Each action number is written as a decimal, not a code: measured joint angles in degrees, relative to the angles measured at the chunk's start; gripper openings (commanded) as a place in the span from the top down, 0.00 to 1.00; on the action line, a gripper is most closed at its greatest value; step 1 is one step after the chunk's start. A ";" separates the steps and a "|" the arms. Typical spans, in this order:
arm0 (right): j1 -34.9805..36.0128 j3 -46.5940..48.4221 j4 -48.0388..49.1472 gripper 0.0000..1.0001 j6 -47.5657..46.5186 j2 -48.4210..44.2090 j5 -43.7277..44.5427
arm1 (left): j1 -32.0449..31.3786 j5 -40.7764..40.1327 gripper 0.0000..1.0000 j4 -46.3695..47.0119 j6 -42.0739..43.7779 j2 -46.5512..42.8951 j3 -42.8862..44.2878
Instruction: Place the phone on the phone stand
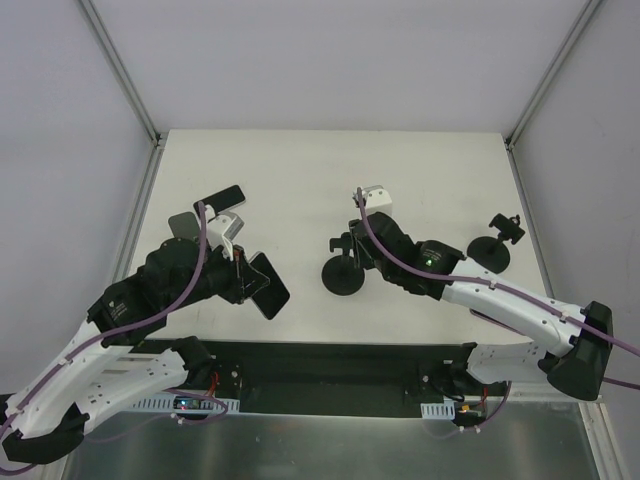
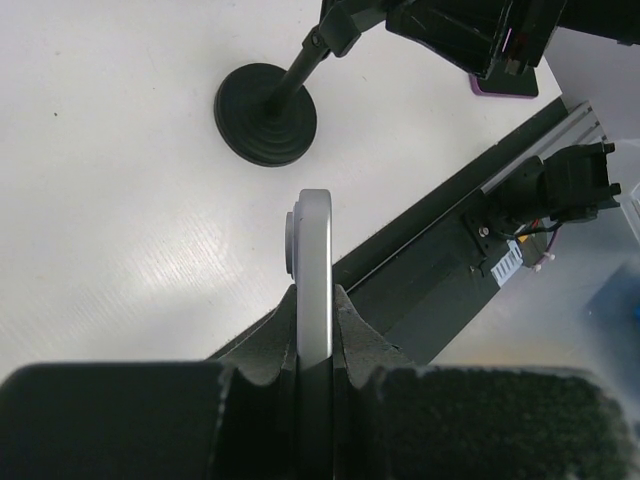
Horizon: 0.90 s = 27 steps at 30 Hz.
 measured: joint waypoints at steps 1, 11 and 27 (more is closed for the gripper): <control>0.04 0.00 -0.02 0.63 -0.04 0.02 0.00 | 0.00 0.07 1.00 0.00 -0.02 0.09 0.00; 0.07 0.04 -0.09 0.81 -0.46 0.04 0.02 | 0.00 3.63 1.00 0.17 0.26 2.16 0.02; -0.07 0.31 0.96 0.99 -5.57 0.46 -4.35 | 0.00 17.97 1.00 16.70 12.35 6.73 -1.14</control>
